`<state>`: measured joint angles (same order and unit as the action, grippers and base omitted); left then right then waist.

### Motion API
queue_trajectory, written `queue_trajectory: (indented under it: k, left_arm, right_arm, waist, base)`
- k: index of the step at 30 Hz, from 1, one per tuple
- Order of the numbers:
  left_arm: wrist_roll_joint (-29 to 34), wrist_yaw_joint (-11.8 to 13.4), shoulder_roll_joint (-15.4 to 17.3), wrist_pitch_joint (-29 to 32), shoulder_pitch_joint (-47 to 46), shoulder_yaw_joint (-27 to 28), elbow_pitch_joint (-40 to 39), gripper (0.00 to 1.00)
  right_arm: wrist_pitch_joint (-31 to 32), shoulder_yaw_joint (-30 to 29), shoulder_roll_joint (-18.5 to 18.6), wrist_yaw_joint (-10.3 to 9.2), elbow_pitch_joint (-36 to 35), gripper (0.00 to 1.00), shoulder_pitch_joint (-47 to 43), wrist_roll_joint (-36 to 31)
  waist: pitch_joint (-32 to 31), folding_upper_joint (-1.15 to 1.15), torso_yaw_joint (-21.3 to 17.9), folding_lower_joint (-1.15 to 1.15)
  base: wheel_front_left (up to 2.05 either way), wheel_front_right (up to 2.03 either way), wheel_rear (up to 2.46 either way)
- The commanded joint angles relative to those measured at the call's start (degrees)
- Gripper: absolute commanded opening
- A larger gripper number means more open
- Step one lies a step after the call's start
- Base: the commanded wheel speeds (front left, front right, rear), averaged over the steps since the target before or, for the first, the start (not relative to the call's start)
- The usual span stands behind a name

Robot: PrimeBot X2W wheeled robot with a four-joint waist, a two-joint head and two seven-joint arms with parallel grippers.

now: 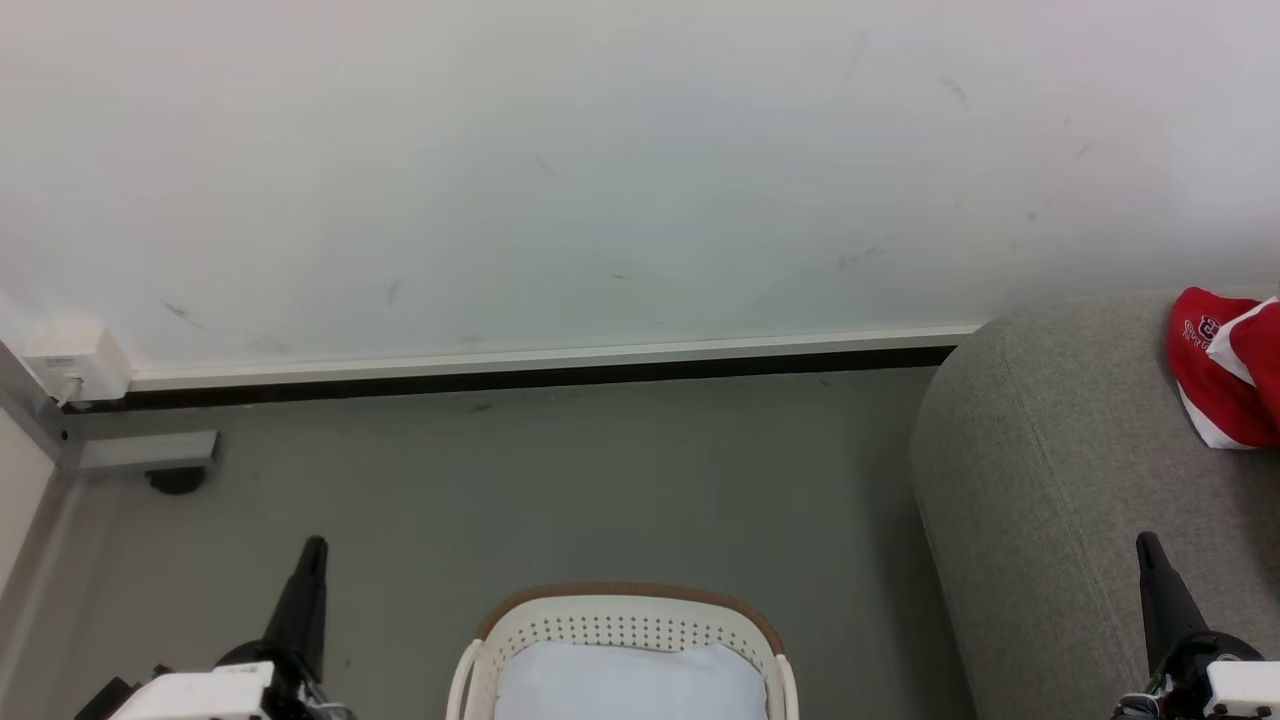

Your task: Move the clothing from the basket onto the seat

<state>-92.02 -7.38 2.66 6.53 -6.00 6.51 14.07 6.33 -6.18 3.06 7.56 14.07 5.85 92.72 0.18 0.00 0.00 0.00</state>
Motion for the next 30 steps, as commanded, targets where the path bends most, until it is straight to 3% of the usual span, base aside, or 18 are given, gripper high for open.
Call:
queue_trajectory:
  k: [1, 30]
  left_arm:
    - [-0.71, -0.28, 0.4, 0.23, -0.56, 0.15, 0.02, 0.0]
    - [-0.71, -0.27, 0.4, 0.22, -0.56, 0.14, 0.01, 0.0]
  right_arm:
    - [0.16, -0.24, 0.11, -0.14, -0.2, 0.0, 0.69, -0.15]
    - [0.2, -0.36, 0.0, -0.14, -0.19, 0.0, 0.71, -0.31]
  waist:
    - [0.0, 0.0, 0.0, 0.0]
    - [0.0, 0.0, 0.0, 0.0]
  base:
    - [0.0, 0.0, 0.0]
    - [0.0, 0.0, 0.0]
